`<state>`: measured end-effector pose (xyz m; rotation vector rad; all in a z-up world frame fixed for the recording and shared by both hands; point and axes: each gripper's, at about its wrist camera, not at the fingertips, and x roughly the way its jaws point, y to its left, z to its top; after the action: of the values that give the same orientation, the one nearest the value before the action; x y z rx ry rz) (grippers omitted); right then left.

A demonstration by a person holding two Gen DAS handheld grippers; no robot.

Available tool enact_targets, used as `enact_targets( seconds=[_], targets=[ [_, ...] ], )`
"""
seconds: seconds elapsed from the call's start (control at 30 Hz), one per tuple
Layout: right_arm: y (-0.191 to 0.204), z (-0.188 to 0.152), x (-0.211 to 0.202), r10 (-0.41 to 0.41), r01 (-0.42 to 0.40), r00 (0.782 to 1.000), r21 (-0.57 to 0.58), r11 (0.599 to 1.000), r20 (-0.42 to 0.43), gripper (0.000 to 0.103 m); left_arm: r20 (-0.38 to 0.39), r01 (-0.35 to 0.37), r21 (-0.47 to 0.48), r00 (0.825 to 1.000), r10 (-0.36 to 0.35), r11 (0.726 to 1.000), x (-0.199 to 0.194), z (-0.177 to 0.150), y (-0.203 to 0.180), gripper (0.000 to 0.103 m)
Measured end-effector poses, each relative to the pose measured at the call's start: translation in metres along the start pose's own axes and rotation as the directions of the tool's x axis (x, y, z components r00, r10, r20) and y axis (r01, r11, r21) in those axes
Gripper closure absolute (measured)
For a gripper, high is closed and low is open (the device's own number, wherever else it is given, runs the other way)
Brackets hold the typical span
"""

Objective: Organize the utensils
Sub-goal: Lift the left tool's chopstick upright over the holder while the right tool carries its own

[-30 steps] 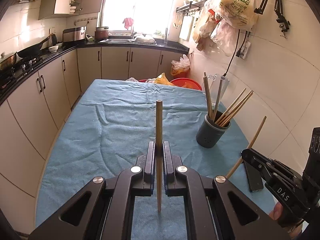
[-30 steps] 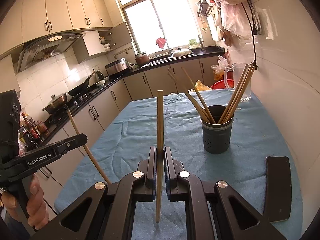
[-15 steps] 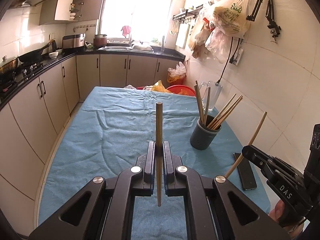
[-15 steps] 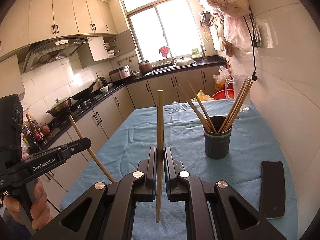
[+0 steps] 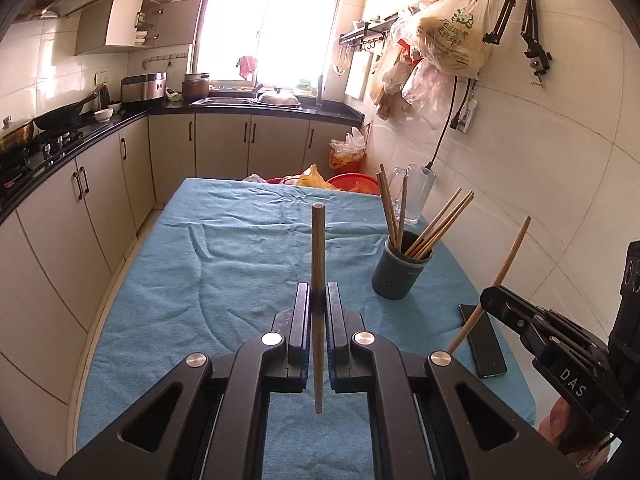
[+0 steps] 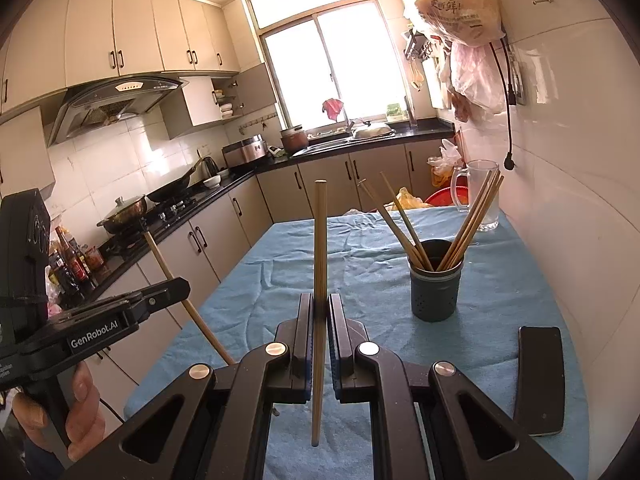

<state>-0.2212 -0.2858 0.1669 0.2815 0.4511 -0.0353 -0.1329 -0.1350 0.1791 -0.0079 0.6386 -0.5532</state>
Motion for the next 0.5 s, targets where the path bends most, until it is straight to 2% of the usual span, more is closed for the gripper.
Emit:
enact_targets(
  seconds=[0.5],
  targets=[
    [-0.0102,0.0025,0.0074,-0.004,0.005,1.000,0.030,1.000,-0.013,0.095,-0.018,0.014,0.007,1.000,-0.014,1.000,0.0088,0.0022,-0.0019,0.097]
  ],
)
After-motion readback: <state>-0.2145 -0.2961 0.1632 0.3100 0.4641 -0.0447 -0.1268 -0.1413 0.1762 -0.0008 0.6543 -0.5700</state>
